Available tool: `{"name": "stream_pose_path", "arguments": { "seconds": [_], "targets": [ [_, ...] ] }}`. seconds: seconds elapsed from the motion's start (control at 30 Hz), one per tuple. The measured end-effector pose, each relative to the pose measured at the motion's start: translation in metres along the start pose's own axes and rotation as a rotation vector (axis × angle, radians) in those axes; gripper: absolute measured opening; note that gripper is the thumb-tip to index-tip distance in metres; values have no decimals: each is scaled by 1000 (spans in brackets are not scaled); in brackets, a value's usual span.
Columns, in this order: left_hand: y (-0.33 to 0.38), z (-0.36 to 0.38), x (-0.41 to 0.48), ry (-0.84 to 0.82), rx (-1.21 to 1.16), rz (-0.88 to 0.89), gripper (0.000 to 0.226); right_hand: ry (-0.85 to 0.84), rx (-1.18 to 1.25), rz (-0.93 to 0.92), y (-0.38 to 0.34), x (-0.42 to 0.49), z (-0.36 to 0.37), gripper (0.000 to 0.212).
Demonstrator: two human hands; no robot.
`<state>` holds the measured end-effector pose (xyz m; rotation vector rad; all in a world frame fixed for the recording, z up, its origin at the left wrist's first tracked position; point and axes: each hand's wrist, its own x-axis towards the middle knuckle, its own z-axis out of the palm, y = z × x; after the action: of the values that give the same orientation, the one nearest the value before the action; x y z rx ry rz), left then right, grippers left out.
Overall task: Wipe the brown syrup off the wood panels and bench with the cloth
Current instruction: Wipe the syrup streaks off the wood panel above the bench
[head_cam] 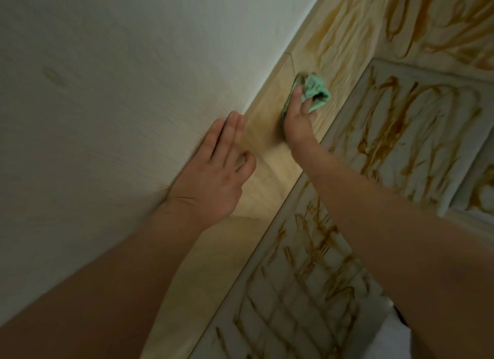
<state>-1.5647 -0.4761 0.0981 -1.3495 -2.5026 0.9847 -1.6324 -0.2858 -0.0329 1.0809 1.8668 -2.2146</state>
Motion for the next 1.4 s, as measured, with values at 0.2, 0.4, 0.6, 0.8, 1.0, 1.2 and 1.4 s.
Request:
{"name": "stream_pose_path", "arguments": {
  "seconds": [0.2, 0.4, 0.6, 0.8, 1.0, 1.2, 1.4],
  "targets": [
    [6, -8, 1, 37, -66, -10, 43, -310, -124, 131, 100, -82, 20, 88],
    [18, -30, 41, 232, -234, -75, 40, -224, 68, -2, 49, -49, 10, 94],
    [13, -35, 125, 90, -134, -70, 44, -195, 95, 220, 53, 23, -18, 86],
    [13, -15, 141, 18, -87, -110, 39, -59, 250, 502, 103, 85, -8, 80],
    [15, -7, 142, 39, -124, -118, 33, 113, 449, 721, 243, 185, 25, 136],
    [14, -2, 141, 56, -118, -97, 34, 110, 551, 698, 271, 246, 14, 129],
    [13, -9, 143, 27, -124, -83, 41, 124, 412, 374, 52, 125, -18, 80]
  ]
}}
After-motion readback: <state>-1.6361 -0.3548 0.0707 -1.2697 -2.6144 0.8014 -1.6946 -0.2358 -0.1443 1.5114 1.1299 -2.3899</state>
